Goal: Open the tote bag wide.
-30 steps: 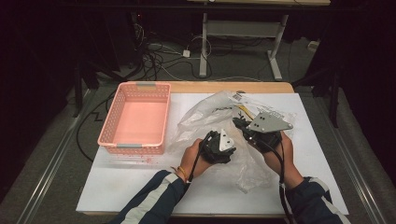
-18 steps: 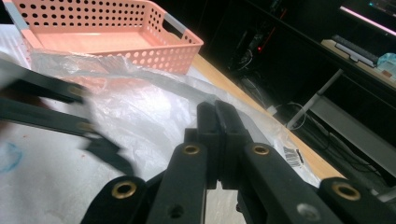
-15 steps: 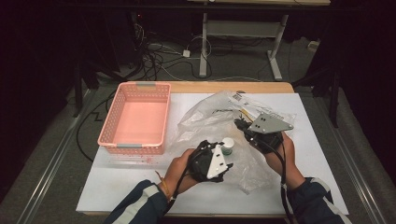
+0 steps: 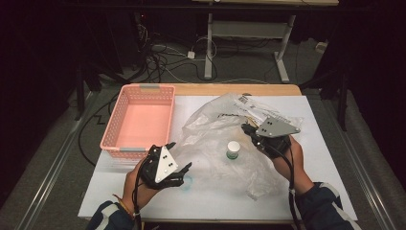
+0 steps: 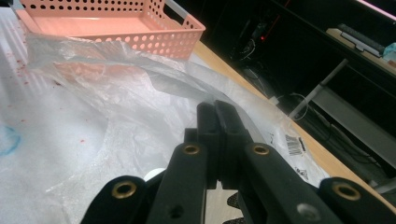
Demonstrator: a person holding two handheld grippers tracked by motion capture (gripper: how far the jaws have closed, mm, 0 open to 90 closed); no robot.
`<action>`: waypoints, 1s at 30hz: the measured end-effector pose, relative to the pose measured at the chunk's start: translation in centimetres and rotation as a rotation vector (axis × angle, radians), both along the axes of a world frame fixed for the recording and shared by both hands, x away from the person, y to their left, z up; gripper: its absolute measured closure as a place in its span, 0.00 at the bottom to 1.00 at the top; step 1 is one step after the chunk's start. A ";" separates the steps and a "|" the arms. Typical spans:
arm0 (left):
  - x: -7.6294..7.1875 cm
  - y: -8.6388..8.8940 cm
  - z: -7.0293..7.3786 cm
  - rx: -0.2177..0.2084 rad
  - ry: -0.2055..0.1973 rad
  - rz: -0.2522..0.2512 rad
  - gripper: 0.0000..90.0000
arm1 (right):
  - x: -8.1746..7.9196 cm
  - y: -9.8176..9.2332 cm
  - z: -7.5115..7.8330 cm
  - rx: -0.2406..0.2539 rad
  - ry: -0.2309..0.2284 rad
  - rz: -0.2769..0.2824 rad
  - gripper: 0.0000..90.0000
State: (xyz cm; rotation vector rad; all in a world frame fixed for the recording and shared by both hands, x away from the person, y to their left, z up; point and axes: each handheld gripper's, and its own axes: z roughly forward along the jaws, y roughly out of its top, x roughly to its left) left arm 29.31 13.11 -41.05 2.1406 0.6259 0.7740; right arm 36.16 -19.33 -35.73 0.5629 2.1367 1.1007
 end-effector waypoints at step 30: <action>3.6 -1.6 -3.8 -0.092 0.153 -0.041 0.95 | 0.8 -2.0 -0.7 0.008 0.059 -0.038 0.82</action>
